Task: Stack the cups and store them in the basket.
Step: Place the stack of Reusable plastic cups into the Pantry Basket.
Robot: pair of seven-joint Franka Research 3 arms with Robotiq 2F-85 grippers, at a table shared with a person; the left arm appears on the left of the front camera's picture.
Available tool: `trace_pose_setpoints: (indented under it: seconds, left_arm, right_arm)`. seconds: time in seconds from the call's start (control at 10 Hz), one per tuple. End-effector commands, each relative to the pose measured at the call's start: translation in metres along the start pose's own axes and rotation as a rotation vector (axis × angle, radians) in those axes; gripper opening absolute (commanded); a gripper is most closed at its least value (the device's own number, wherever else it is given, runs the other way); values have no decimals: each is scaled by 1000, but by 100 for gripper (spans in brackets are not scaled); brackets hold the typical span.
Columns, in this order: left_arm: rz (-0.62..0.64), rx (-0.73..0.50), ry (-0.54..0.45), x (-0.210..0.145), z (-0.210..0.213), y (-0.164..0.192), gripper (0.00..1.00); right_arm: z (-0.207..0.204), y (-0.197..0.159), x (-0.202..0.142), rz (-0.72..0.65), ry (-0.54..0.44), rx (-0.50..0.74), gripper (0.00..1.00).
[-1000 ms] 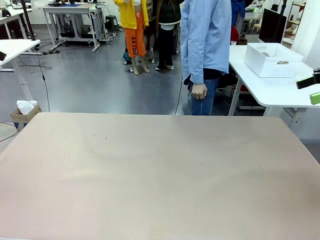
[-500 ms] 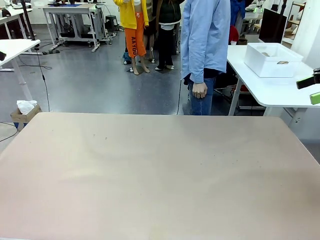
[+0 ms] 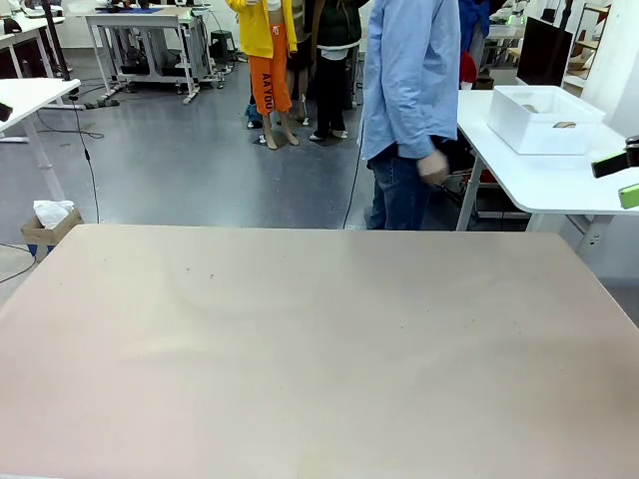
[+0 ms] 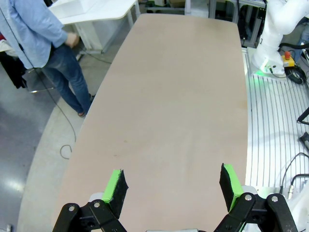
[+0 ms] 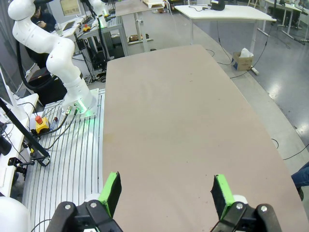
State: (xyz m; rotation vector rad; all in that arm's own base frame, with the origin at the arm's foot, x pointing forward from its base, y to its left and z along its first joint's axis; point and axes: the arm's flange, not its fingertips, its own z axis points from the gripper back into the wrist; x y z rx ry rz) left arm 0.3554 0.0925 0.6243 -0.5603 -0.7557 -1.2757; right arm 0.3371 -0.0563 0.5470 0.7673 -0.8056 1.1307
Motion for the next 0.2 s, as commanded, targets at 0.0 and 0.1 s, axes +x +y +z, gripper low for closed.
trace_pose_setpoints:
  seconds: [0.0,0.1]
  left_arm:
    - [8,-6,-13,3,1,-1,100]
    - [8,-6,-13,3,1,-1,100]
  right_arm:
    - [0,1,3,-11,-17,0,100]
    - [0,1,3,-11,-17,0,100]
